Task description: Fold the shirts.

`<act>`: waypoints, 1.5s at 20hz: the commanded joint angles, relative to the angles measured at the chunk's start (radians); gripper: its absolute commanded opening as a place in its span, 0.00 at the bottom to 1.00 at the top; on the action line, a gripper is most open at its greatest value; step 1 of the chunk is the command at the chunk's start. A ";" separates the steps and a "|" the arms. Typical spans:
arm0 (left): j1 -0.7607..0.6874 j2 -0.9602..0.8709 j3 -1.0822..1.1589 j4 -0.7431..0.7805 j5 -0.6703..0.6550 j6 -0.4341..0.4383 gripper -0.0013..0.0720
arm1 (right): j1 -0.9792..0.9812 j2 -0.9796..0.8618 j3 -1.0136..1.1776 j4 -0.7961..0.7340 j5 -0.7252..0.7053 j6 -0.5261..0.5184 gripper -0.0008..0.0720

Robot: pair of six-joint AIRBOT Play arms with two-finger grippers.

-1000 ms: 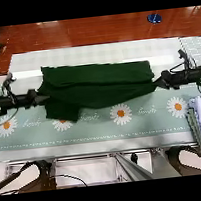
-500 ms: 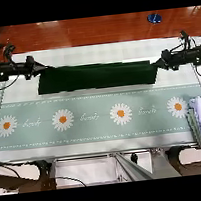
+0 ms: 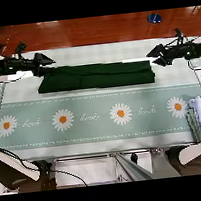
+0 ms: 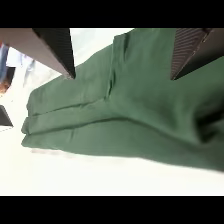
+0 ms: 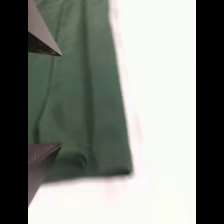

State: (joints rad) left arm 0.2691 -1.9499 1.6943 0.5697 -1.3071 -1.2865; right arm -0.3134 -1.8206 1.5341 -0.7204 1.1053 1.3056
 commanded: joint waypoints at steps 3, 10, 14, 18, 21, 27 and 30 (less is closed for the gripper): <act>0.157 0.048 0.130 0.294 -0.353 -0.203 0.97 | -0.138 0.023 0.064 -0.047 0.154 0.049 0.86; 0.108 0.510 -0.360 0.477 0.008 -0.025 0.97 | -0.119 0.013 -0.119 -0.176 0.112 0.121 0.86; -0.031 0.761 -0.697 0.368 0.348 -0.037 0.97 | -0.025 -0.053 -0.119 -0.097 0.092 0.068 0.86; -0.158 0.754 -0.734 0.345 0.352 -0.037 0.97 | 0.055 -0.111 -0.072 -0.030 0.098 0.063 0.74; -0.232 0.738 -0.733 0.332 0.365 -0.031 0.92 | 0.076 -0.089 -0.009 -0.023 0.146 0.052 0.04; -0.345 0.735 -0.734 0.207 0.394 0.068 0.05 | 0.046 0.270 -0.086 -0.327 0.254 0.037 0.04; -0.514 0.722 -0.733 0.207 0.555 0.059 0.05 | 0.046 0.569 -0.306 -0.365 0.201 0.037 0.04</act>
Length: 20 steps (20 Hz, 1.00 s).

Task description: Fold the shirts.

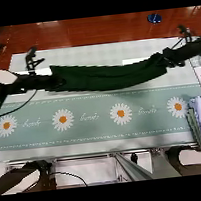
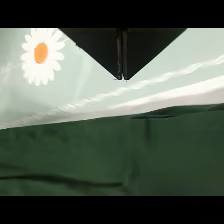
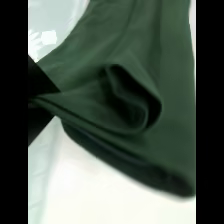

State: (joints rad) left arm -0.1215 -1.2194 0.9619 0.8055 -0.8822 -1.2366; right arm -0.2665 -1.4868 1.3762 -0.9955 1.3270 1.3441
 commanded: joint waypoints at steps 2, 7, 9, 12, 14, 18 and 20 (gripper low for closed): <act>-0.244 -0.057 0.027 -0.019 0.224 -0.002 0.05 | 0.000 0.438 -0.294 -0.090 -0.035 0.016 0.04; -0.465 -0.393 0.356 0.010 0.106 -0.073 0.05 | 0.005 0.800 -0.517 -0.080 0.000 0.100 0.04; -0.549 -0.520 0.496 0.010 0.084 -0.142 0.05 | 0.005 0.871 -0.533 -0.080 0.025 0.121 0.04; -0.666 -0.661 0.635 0.009 0.060 -0.229 0.05 | 0.005 0.930 -0.533 -0.058 0.036 0.130 0.04; -0.734 -0.724 0.681 0.004 0.026 -0.259 0.05 | 0.005 0.931 -0.533 -0.007 0.039 0.119 0.04; -0.835 -0.776 0.703 -0.130 -0.030 -0.227 0.05 | 0.005 0.930 -0.529 0.028 0.019 0.111 0.04; -0.809 -0.771 0.747 -0.140 -0.090 -0.208 0.05 | 0.005 0.930 -0.529 0.029 0.024 0.116 0.04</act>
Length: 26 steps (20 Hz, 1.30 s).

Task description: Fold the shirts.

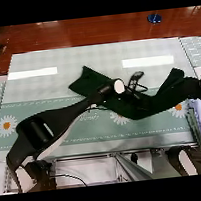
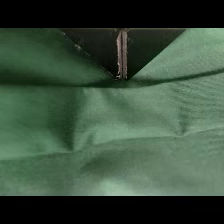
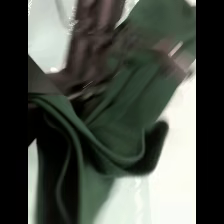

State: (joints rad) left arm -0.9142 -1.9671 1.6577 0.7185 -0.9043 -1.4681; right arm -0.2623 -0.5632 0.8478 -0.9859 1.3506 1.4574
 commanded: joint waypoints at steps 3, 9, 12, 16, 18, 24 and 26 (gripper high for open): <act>0.151 0.052 0.065 -0.013 -0.148 -0.027 0.05 | 0.002 -0.010 0.010 0.061 0.019 0.003 0.04; 0.585 0.561 -0.286 0.185 -0.169 -0.009 0.05 | 0.347 -0.309 0.221 0.071 -0.142 0.014 0.04; 0.751 0.903 -0.594 0.187 -0.098 0.016 0.05 | 0.541 -0.603 0.429 0.071 -0.237 0.013 0.04; 0.865 1.237 -0.916 0.186 -0.074 0.004 0.05 | 0.676 -1.013 0.761 0.072 -0.243 0.019 0.04; 0.874 1.334 -1.019 0.187 -0.074 0.005 0.05 | 0.709 -1.176 0.904 0.071 -0.239 0.041 0.04; 0.874 1.357 -1.088 0.186 -0.071 0.008 0.05 | 0.749 -1.367 1.047 0.152 -0.221 0.078 0.04; 0.874 1.349 -1.089 0.178 -0.063 0.008 0.05 | 0.752 -1.366 1.047 0.163 -0.208 0.094 0.28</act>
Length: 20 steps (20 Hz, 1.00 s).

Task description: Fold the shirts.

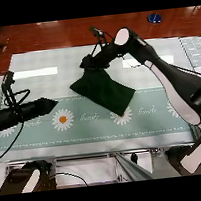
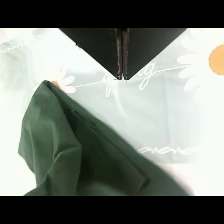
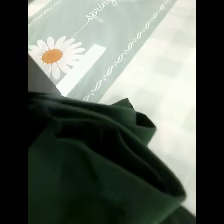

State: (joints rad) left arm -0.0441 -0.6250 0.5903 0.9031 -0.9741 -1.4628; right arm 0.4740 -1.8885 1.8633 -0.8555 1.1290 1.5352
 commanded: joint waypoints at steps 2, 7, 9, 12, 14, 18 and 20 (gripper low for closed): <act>0.004 0.004 -0.022 -0.011 0.006 0.003 0.05 | 0.015 -0.040 0.031 0.076 0.029 -0.011 0.87; 0.000 0.003 -0.022 -0.012 0.011 0.004 0.05 | 0.002 0.006 0.031 0.140 0.062 -0.029 0.87; 0.000 0.003 -0.022 -0.012 0.020 0.004 0.05 | -0.052 0.080 0.031 0.134 0.136 -0.045 0.87; 0.000 0.003 -0.022 -0.012 0.021 0.005 0.05 | -0.167 0.255 0.026 -0.042 0.315 -0.069 0.87; 0.000 0.003 -0.022 -0.012 0.021 0.004 0.05 | -0.242 0.408 -0.083 -0.238 0.397 -0.077 0.88; 0.000 0.003 -0.022 -0.012 0.013 0.004 0.05 | -0.454 0.869 -0.733 -0.322 0.060 -0.003 0.88; 0.000 0.003 -0.022 -0.012 0.013 0.003 0.05 | -0.523 1.112 -1.133 -0.300 -0.200 0.185 0.88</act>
State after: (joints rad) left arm -0.0433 -0.6228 0.5686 0.8909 -0.9577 -1.4590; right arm 0.0631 -1.0817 1.1828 -1.1130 1.2293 1.5475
